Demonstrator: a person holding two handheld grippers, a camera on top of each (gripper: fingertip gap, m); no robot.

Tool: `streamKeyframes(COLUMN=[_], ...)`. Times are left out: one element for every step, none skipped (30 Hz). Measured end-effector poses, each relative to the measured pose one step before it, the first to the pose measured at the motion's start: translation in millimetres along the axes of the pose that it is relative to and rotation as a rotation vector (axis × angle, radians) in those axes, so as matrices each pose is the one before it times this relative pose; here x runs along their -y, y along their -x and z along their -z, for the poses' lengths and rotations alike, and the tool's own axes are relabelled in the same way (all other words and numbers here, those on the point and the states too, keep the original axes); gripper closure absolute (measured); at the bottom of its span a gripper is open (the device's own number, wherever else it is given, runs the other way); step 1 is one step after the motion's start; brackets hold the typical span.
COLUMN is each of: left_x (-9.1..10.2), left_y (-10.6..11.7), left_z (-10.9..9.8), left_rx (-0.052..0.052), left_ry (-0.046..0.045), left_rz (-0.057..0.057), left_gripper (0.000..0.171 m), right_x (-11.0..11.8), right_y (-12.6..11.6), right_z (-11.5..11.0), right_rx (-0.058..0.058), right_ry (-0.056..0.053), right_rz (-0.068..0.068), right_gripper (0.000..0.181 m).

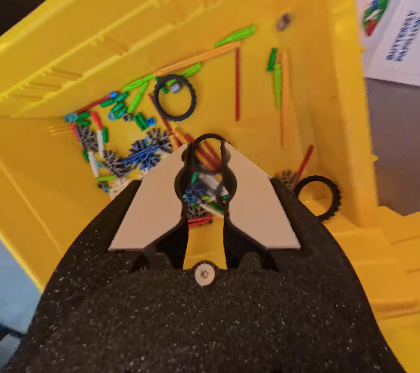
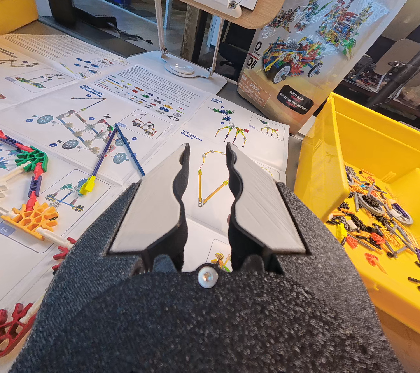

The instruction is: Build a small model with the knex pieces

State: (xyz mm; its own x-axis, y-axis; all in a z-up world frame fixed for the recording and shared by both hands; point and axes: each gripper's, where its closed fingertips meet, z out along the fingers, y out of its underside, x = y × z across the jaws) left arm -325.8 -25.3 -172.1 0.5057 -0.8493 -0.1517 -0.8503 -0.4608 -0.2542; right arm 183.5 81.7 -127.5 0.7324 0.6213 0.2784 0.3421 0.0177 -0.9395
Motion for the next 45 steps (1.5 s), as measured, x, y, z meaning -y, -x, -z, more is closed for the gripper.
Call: streamKeyframes(left_x=[7.51, 5.48, 2.97, 1.29, -0.43, -3.78, -6.86, -6.42, -2.71, 0.59, -1.41, 0.43, -1.11, -1.23, -2.32, -5.39, -8.12, -9.41, -8.18, -6.34, -4.41, -3.24, -2.27, -1.75, -1.31, -0.84, -0.84, -2.02, -3.81, -5.03, -3.12, 0.6, 0.92, 0.21, -0.02, 0.69, 0.93, -0.66, -0.28, 0.28, -1.68, -0.83, 1.17, -0.04, -1.1], left_y=[-16.93, -16.5, -13.58, -11.54, -6.86, -1.16, 0.21, -0.35, 0.11, 0.68, 1.86, 1.82, 1.19, 2.74, 5.3, 7.82, 10.27, 9.02, 8.17, 7.34, 6.91, 6.86, 5.67, 4.11, 2.1, 0.42, -1.68, -5.29, -7.64, -6.61, -5.59, -6.52, -7.47, -4.41, -2.84, -3.0, -3.63, -3.21, 0.18, 3.2, 1.67, 1.02, 2.64, 4.9, 5.73], left_z=[-0.69, -3.02, -4.82, -5.42, -5.22, -4.85, -4.81, -4.63, -1.96, 0.8, -0.96, 0.01, 0.16, 0.29, 0.56, 0.72, 0.64, 0.13, 0.31, 1.0, 1.96, 2.8, 3.28, 3.52, 3.53, 3.36, 3.08, 2.63, 1.68, 0.6, -0.09, -0.52, -1.21, -2.08, -2.47, -2.4, -2.33, -3.19, -3.04, -2.1, -2.46, -1.53, 0.92, 1.07, 0.88], left_rx=[-0.0642, -0.0593, -0.0424, -0.0339, -0.0114, 0.0127, 0.0095, -0.004, -0.0039, 0.0023, 0.01, 0.0128, 0.0033, 0.0072, 0.0184, 0.0291, 0.0412, 0.0337, 0.0279, 0.0235, 0.0242, 0.0284, 0.0247, 0.0186, 0.0097, 0.0019, -0.0091, -0.0305, -0.0446, -0.0383, -0.0313, -0.0389, -0.0438, -0.0201, -0.0075, -0.0107, -0.019, -0.0184, 0.0023, 0.0198, 0.0065, -0.0014, 0.0075, 0.0244, 0.0264], left_ry=[-0.02433, -0.00891, 0.00558, 0.01515, 0.02096, 0.03411, 0.04359, 0.03442, 0.01339, -0.00074, 0.01243, 0.00054, 0.00812, 0.00591, 0.0044, 0.01435, 0.0228, 0.02639, 0.01875, 0.00965, 0.00142, -0.00301, -0.00399, -0.00335, -0.00415, -0.00545, -0.00356, 0.00403, 0.01702, 0.02541, 0.01487, -0.00165, 0.00315, 0.0142, 0.0209, 0.0198, 0.01766, 0.02511, 0.01917, 0.01113, 0.01898, 0.01032, -0.00822, -0.00508, -0.00274], left_rz=[-0.0139, -0.0169, -0.022, -0.0257, -0.023, -0.0213, -0.015, 0.0002, 0.002, -0.0072, -0.0018, -0.0105, -0.0034, 0.0073, 0.0119, 0.0148, 0.0166, 0.0138, 0.0246, 0.0282, 0.0243, 0.0202, 0.0168, 0.0136, 0.0102, 0.008, 0.0065, 0.0059, 0.0088, 0.01, 0.012, 0.0183, 0.0137, 0.0004, -0.0104, -0.0093, -0.0039, -0.0025, -0.0066, -0.0103, -0.0061, 0.0014, 0.0012, -0.0069, -0.0025], left_gripper=[0.148, 0.145, 0.139, 0.134, 0.135, 0.143, 0.14, 0.135, 0.132, 0.131, 0.128, 0.132, 0.134, 0.136, 0.146, 0.147, 0.16, 0.161, 0.162, 0.164, 0.164, 0.166, 0.164, 0.163, 0.16, 0.157, 0.156, 0.151, 0.143, 0.136, 0.133, 0.133, 0.126, 0.122, 0.119, 0.118, 0.109, 0.104, 0.101, 0.101, 0.102, 0.103, 0.105, 0.111, 0.122], right_x=[0.16, 0.02, 0.15, 0.09, 0.1, 0.11, 0.08, -0.06, 0.07, 0.13, 0.13, -0.01, -0.06, -0.12, -0.15, -0.13, 0.0, 0.05, 0.15, 0.02, 0.27, 0.1, -0.05, 0.01, -0.05, 0.1, 0.13, 0.21, 0.28, 0.21, 0.32, 0.25, 0.41, 0.18, 0.17, 0.0, -0.12, -0.1, 0.0, 0.04, 0.03, 0.09, 0.19, 0.26, 0.3], right_y=[0.15, 0.22, 0.03, 0.04, 0.12, 0.1, 0.17, 0.13, 0.04, 0.05, -0.21, -0.14, -0.04, -0.06, 0.24, 0.16, 0.18, 0.01, -0.2, -0.17, -0.33, -0.22, -0.07, 0.16, 0.25, 0.32, 0.2, 0.0, -0.2, -0.11, -0.1, 0.1, 0.05, -0.14, -0.47, -0.55, -0.78, -0.7, -0.64, -0.51, -0.4, -0.25, -0.24, -0.13, -0.06], right_z=[0.12, 0.04, 0.07, 0.03, 0.11, -0.02, 0.08, -0.04, 0.0, 0.09, 0.12, 0.01, -0.05, -0.06, -0.16, -0.16, -0.01, 0.05, 0.03, 0.19, 0.17, 0.06, 0.03, -0.01, -0.13, 0.07, 0.14, 0.12, 0.16, 0.26, 0.1, 0.27, 0.33, 0.43, 0.62, 0.53, 0.31, 0.43, 0.33, 0.27, 0.28, 0.2, 0.22, 0.14, 0.17], right_rx=[-0.0001, 0.0003, 0.0002, 0.0, 0.0002, 0.0001, 0.0002, -0.0002, -0.0003, -0.0002, -0.0013, -0.0001, -0.0003, 0.0006, 0.0009, 0.0007, 0.0004, -0.0001, -0.0008, -0.0007, -0.0007, -0.0002, 0.0004, 0.0011, 0.001, 0.0015, 0.0013, 0.0007, 0.0005, 0.0006, 0.0007, 0.0007, 0.0006, -0.0003, -0.0013, -0.0013, -0.0014, -0.0009, -0.0007, -0.0002, 0.0005, 0.0008, 0.0011, 0.0014, 0.0021], right_ry=[-0.0009, -0.0006, -0.0004, -0.0007, -0.0007, -0.0005, -0.0003, 0.0003, -0.0002, -0.0009, -0.0005, -0.0004, 0.0004, 0.0006, 0.0008, 0.0008, 0.0005, -0.0004, -0.0006, -0.0009, -0.0016, -0.0008, -0.0002, -0.0001, 0.0002, -0.0004, -0.0011, -0.0013, -0.0016, -0.002, -0.0017, -0.0015, -0.0019, -0.0012, -0.0012, -0.0009, -0.0004, -0.0007, -0.0012, -0.0012, -0.0012, -0.0014, -0.0014, -0.0016, -0.0021], right_rz=[0.0015, 0.0008, 0.0005, 0.0003, 0.0004, 0.0006, 0.0007, 0.0011, 0.0008, 0.0005, -0.0001, -0.0011, -0.0009, -0.0008, 0.0, 0.0007, 0.0011, 0.0005, -0.0001, -0.0011, -0.0017, -0.0017, -0.0011, -0.0001, 0.0009, 0.0012, 0.0006, -0.0003, -0.0012, -0.0019, -0.0011, 0.0002, 0.0012, 0.0014, 0.0006, -0.0008, -0.0021, -0.0024, -0.002, -0.0018, -0.0018, -0.0024, -0.0023, -0.0023, -0.0029], right_gripper=[0.15, 0.15, 0.15, 0.15, 0.15, 0.15, 0.15, 0.15, 0.15, 0.15, 0.15, 0.15, 0.15, 0.15, 0.15, 0.15, 0.15, 0.15, 0.15, 0.15, 0.15, 0.15, 0.15, 0.15, 0.15, 0.15, 0.15, 0.15, 0.15, 0.15, 0.15, 0.15, 0.15, 0.15, 0.15, 0.15, 0.15, 0.15, 0.15, 0.15, 0.15, 0.15, 0.15, 0.15, 0.15])
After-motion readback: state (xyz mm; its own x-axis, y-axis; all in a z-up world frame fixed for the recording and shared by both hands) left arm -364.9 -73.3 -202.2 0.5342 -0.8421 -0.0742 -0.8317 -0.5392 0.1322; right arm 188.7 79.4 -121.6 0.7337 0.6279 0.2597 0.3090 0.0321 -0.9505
